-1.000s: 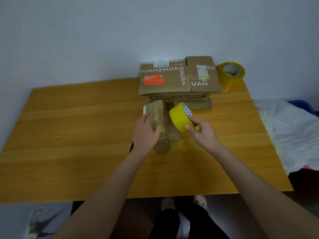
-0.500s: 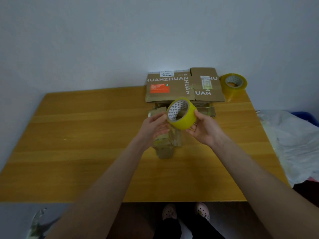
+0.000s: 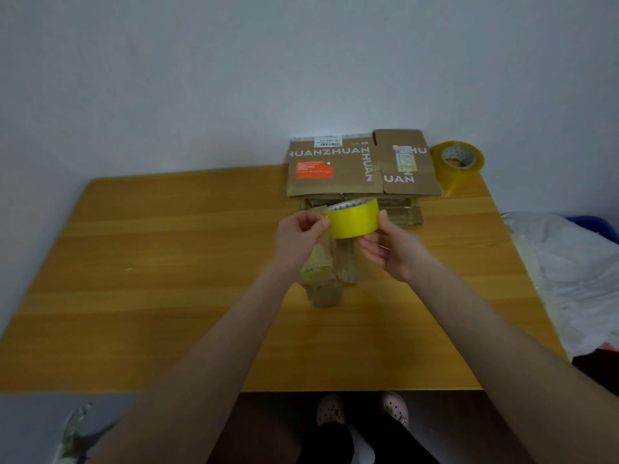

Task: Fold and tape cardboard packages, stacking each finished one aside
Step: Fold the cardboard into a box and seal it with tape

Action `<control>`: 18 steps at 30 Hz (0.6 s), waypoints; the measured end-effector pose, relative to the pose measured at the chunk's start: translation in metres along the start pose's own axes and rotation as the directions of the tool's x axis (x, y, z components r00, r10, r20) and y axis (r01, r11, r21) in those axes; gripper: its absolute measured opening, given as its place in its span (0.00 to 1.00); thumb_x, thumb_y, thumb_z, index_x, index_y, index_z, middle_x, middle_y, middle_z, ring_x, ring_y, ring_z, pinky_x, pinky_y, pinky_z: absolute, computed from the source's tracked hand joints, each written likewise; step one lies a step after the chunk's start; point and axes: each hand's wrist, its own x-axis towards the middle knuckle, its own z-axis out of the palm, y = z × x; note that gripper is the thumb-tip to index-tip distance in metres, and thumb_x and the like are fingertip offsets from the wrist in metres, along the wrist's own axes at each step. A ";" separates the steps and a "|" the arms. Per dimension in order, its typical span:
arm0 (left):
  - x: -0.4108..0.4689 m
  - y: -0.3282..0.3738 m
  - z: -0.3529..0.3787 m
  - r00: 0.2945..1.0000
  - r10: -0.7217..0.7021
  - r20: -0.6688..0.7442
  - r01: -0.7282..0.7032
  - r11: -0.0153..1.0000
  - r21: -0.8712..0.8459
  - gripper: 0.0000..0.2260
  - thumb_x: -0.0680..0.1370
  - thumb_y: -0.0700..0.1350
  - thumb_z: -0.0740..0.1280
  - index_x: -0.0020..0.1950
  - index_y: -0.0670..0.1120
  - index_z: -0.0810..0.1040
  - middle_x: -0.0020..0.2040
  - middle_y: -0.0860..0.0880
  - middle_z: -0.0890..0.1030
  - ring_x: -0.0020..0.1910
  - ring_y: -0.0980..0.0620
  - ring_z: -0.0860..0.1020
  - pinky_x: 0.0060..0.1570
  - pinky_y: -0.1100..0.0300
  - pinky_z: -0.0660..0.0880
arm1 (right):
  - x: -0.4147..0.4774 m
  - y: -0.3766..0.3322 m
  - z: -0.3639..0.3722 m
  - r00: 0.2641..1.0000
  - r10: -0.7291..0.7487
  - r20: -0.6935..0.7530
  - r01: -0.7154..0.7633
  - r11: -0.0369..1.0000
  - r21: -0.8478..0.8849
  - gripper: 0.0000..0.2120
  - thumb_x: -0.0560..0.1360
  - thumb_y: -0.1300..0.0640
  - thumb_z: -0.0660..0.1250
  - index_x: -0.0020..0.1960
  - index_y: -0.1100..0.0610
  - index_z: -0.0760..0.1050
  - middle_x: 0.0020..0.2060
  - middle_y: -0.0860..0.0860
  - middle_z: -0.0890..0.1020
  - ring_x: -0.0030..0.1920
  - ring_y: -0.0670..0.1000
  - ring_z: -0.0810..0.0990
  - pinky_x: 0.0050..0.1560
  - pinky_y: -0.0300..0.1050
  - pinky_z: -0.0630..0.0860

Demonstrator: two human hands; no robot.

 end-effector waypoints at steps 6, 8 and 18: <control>0.004 0.013 -0.006 0.991 0.036 0.132 -0.044 0.998 0.055 0.07 0.78 0.37 0.67 0.40 0.45 0.77 0.35 0.49 0.79 0.36 0.55 0.78 0.47 0.60 0.79 | 0.007 0.000 -0.016 0.806 -0.561 0.190 0.484 0.438 -0.758 0.32 0.69 0.48 0.76 0.69 0.48 0.67 0.62 0.53 0.69 0.61 0.51 0.70 0.60 0.44 0.69; 0.007 0.019 -0.009 0.981 0.040 0.189 -0.060 0.993 0.101 0.07 0.77 0.37 0.67 0.40 0.45 0.78 0.35 0.50 0.79 0.36 0.57 0.78 0.45 0.62 0.78 | 0.009 -0.008 -0.015 0.712 -0.566 0.415 0.555 0.091 -0.827 0.40 0.66 0.46 0.77 0.73 0.48 0.64 0.69 0.54 0.65 0.68 0.53 0.64 0.68 0.49 0.64; 0.014 0.016 -0.029 0.968 0.098 0.229 -0.121 0.989 0.089 0.15 0.79 0.34 0.62 0.60 0.49 0.77 0.52 0.52 0.81 0.50 0.55 0.79 0.51 0.61 0.77 | -0.003 -0.007 -0.011 0.848 -0.274 0.453 0.522 0.583 -0.623 0.22 0.74 0.51 0.70 0.67 0.44 0.72 0.59 0.47 0.78 0.53 0.39 0.77 0.48 0.29 0.73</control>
